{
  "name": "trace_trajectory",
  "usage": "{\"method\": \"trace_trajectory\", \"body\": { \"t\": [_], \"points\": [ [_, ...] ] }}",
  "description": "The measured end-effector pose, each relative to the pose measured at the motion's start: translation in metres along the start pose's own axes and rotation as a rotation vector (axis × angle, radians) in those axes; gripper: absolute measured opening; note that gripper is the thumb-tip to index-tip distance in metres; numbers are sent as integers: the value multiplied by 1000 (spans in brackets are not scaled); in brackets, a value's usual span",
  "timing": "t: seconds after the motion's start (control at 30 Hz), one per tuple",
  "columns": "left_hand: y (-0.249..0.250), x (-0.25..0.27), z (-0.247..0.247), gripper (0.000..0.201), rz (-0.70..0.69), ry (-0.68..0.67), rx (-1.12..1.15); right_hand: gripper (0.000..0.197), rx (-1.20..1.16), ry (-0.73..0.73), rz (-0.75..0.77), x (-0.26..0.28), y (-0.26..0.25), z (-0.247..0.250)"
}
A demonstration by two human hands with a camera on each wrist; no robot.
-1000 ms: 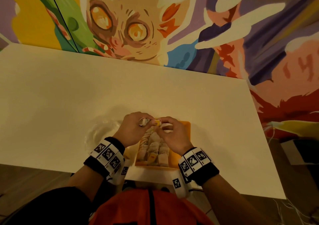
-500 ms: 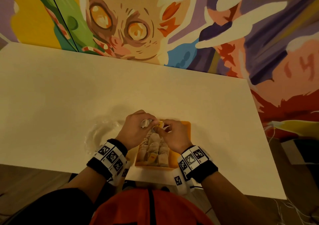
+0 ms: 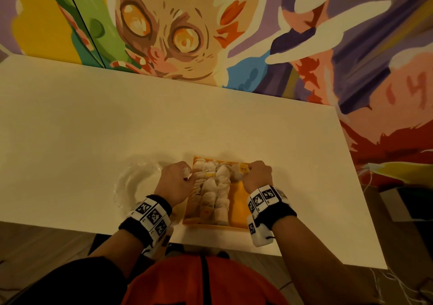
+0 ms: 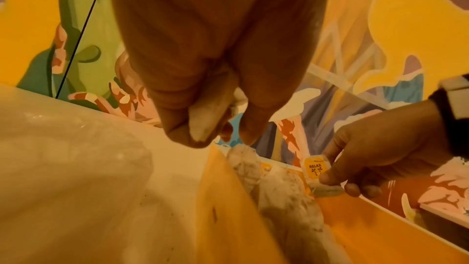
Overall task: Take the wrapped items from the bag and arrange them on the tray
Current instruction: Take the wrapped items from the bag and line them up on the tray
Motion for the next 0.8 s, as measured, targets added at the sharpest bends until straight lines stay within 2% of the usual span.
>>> {"method": "trace_trajectory", "body": {
  "t": [0.07, 0.2, 0.27, 0.3, 0.37, 0.43, 0.53, 0.57, 0.63, 0.7, 0.8],
  "points": [
    [-6, -1, -7, 23, 29, -34, -46, 27, 92, -37, -37, -5, -1, -5],
    [-15, -2, -16, 25, 65, -81, -85, 33, 233, -100, -26, -5, -13, -17],
    [-16, -4, -21, 16, 58, -117, -122, 24, 228, -105, -37, -3, -15, -19],
    [-16, -4, -24, 13, 50, -143, -155, 8, 182, -110, -36, 2, -17, -18],
    [-15, -5, -27, 13, 41, -159, -194, 22, 171, -103, -28, 7, -23, -13],
    [-15, -5, -26, 12, 32, -157, -190, 12, 127, -87, -16, 8, -28, -7],
    [-12, -3, -25, 14, 25, -149, -199, 34, 135, -50, -34, 10, -27, -6],
    [-11, -3, -25, 13, 24, -151, -197, 34, 133, -53, -19, 9, -27, -8],
    [-10, -3, -24, 12, 18, -149, -193, 20, 77, -103, -40, 5, -23, -18],
    [-10, -3, -24, 12, 19, -148, -187, 12, 11, -90, -39, 1, -25, -21],
    [-10, -3, -24, 12, 20, -143, -189, 19, 56, -70, -22, -6, -28, -22]
  ]
}}
Point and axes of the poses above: each hand's wrist, its own x-axis away from the middle knuckle, its own z-axis out of the back of the hand, y = z × x, the point moved 10 cm from there along -x, towards the middle knuckle, and after that the axes turned 11 degrees about -y, right-handed, at the moved point
